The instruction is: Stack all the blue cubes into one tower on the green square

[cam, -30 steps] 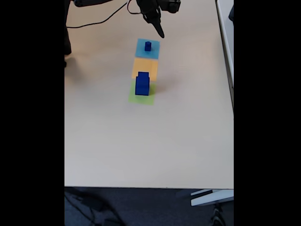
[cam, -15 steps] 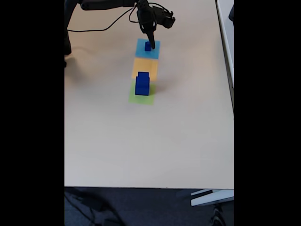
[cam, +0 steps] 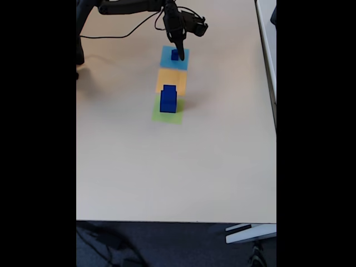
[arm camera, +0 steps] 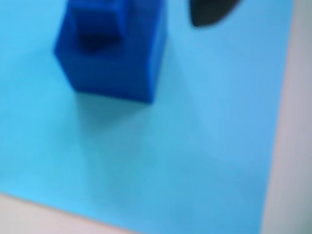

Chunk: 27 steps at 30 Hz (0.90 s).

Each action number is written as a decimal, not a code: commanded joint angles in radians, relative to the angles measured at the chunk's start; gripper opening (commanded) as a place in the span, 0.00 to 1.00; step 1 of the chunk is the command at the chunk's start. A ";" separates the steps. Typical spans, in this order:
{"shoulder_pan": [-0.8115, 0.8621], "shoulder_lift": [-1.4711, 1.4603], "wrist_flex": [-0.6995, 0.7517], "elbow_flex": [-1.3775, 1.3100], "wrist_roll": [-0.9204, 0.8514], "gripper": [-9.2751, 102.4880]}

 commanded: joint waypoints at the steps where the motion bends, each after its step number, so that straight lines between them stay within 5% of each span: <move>1: 0.012 0.009 0.003 -0.067 -0.011 0.39; 27: 0.028 -0.005 0.017 -0.066 -0.026 0.33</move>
